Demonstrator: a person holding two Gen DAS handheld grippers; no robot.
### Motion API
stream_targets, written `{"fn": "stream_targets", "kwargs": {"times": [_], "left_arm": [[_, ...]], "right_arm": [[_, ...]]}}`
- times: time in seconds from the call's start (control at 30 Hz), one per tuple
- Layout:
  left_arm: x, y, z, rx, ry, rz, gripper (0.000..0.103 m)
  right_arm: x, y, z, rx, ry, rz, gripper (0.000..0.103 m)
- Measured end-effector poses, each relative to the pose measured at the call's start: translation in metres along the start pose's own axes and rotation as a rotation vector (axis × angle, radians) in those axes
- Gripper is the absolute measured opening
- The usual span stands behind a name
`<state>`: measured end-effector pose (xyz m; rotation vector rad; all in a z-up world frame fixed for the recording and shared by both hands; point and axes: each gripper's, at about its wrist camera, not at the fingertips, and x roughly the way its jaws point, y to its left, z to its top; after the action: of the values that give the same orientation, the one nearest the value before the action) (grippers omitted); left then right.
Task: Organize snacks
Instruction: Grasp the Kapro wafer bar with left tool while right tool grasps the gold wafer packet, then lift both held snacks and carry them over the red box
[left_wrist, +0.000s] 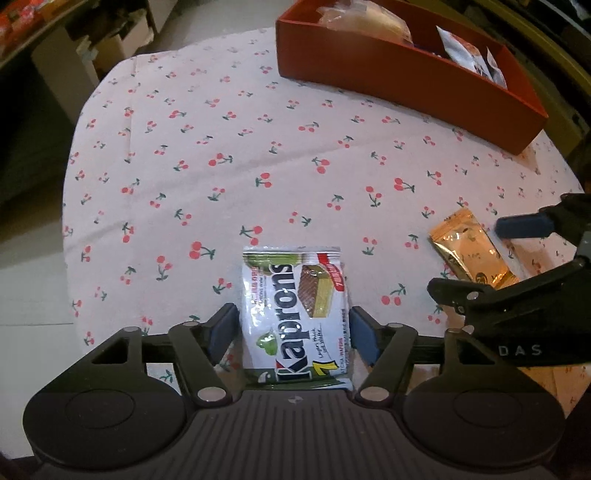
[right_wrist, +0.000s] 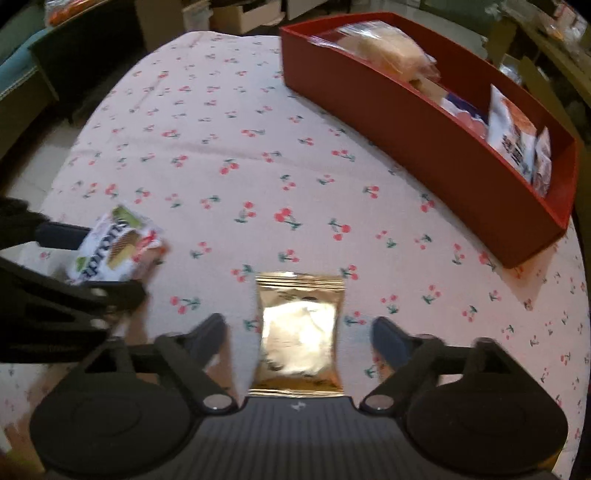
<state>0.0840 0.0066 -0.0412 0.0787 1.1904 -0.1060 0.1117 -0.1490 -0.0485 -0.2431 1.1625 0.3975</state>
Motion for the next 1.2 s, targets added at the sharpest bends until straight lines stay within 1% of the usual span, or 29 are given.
{"fn": "stream_targets", "kwargs": {"times": [0.03, 0.1, 0.13, 0.17, 0.2, 0.27, 0.33, 0.37, 0.4, 0.43, 0.47, 0.5, 0.53, 0.6, 0.67, 0.8, 0.9, 0.97, 1.07, 1.13, 1.2], "left_arm": [[0.000, 0.002, 0.000, -0.005, -0.004, -0.002, 0.076], [-0.001, 0.001, -0.001, 0.007, -0.008, -0.004, 0.077], [-0.001, -0.001, -0.003, 0.022, -0.014, 0.010, 0.078], [-0.001, -0.001, -0.004, 0.018, -0.014, 0.025, 0.083], [0.000, 0.002, -0.005, 0.001, -0.005, 0.037, 0.091], [0.003, 0.007, -0.003, -0.022, 0.012, 0.041, 0.096], [0.002, 0.005, -0.004, -0.006, 0.007, 0.041, 0.094], [0.000, 0.003, -0.005, 0.005, -0.001, 0.039, 0.088], [-0.002, 0.001, -0.005, 0.016, -0.008, 0.031, 0.079], [-0.005, -0.001, -0.006, 0.026, -0.012, 0.019, 0.074], [-0.007, -0.004, -0.006, 0.031, -0.015, 0.012, 0.065], [-0.008, -0.005, -0.006, 0.035, -0.013, 0.009, 0.064], [-0.009, -0.007, -0.007, 0.038, -0.013, 0.012, 0.064], [-0.011, -0.010, -0.007, 0.041, -0.012, 0.007, 0.064], [-0.017, -0.013, -0.005, 0.048, -0.032, -0.007, 0.064], [-0.030, -0.017, -0.001, 0.056, -0.079, -0.021, 0.064], [-0.038, -0.020, 0.007, 0.051, -0.105, -0.035, 0.064], [-0.042, -0.022, 0.013, 0.050, -0.126, -0.042, 0.064], [-0.047, -0.025, 0.022, 0.056, -0.151, -0.047, 0.064], [-0.047, -0.024, 0.025, 0.053, -0.157, -0.044, 0.064], [-0.044, -0.019, 0.026, 0.037, -0.146, -0.050, 0.064]], "right_arm": [[0.004, -0.007, 0.001, 0.034, 0.021, 0.010, 0.103], [0.005, -0.007, 0.000, 0.019, 0.021, 0.015, 0.103], [0.005, -0.006, -0.001, 0.011, 0.018, 0.011, 0.103], [0.004, -0.007, -0.003, 0.016, 0.008, 0.012, 0.103], [0.004, -0.007, -0.004, 0.020, 0.002, 0.010, 0.103], [0.002, -0.005, -0.005, 0.028, -0.001, -0.002, 0.103], [-0.003, -0.001, -0.007, 0.026, -0.012, 0.005, 0.102], [-0.007, 0.002, -0.008, 0.022, -0.019, 0.006, 0.095], [-0.011, 0.004, -0.009, 0.017, -0.027, 0.010, 0.082], [-0.013, 0.006, -0.009, 0.014, -0.034, -0.004, 0.072], [-0.015, 0.006, -0.010, 0.022, -0.036, -0.002, 0.070], [-0.017, 0.005, -0.012, 0.033, -0.037, -0.001, 0.065], [-0.018, 0.005, -0.013, 0.044, -0.036, -0.004, 0.063], [-0.021, 0.004, -0.015, 0.057, -0.038, -0.002, 0.062], [-0.026, 0.004, -0.018, 0.065, -0.051, 0.000, 0.061], [-0.043, 0.001, -0.018, 0.092, -0.114, 0.005, 0.061], [-0.055, -0.002, -0.013, 0.119, -0.162, 0.017, 0.056], [-0.059, -0.004, -0.009, 0.134, -0.180, 0.025, 0.055], [-0.059, -0.007, -0.006, 0.142, -0.182, 0.022, 0.053], [-0.054, -0.013, -0.004, 0.158, -0.156, 0.022, 0.053], [-0.050, -0.019, -0.004, 0.164, -0.135, 0.008, 0.054]]}}
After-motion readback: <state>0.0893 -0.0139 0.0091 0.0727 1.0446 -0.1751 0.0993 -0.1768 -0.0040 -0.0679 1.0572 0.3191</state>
